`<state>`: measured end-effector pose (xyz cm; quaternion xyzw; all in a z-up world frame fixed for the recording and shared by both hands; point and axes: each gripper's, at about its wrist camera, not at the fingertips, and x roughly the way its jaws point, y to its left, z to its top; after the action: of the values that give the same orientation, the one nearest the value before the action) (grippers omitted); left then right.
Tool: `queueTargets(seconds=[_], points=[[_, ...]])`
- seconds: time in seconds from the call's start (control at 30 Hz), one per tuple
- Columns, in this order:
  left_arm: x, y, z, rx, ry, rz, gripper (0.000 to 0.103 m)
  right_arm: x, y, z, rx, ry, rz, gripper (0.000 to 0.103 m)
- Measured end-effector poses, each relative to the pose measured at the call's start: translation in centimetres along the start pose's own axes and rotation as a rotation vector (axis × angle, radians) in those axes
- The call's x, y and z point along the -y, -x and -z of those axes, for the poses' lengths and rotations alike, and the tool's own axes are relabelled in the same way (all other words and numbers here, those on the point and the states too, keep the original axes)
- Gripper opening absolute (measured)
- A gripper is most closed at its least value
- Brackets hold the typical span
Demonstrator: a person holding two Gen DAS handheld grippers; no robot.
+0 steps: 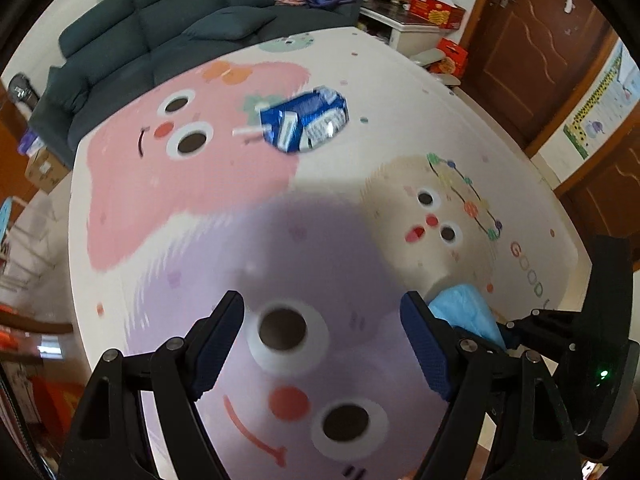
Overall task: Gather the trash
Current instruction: 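Grasp the blue face mask with the right tool, then grasp the blue milk carton with the left tool while the right tool holds the mask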
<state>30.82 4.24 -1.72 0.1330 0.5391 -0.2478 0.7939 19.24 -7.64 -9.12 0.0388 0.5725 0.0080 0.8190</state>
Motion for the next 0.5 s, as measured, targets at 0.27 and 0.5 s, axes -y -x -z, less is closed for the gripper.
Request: queueTargets(seconds=[0.27,0.5], points=[[-3.4,-1.5,-6.4,-0.001,-0.045,0.041,0.079,1.6,-0.1,-6.7,0.087,-0.187,-0.047,0.008],[-5.8,-4.6,-12.5,-0.034,-0.054,0.087,0.079,3.4,-0.3,-12.9,0.179,-0.297,-0.052,0.008]])
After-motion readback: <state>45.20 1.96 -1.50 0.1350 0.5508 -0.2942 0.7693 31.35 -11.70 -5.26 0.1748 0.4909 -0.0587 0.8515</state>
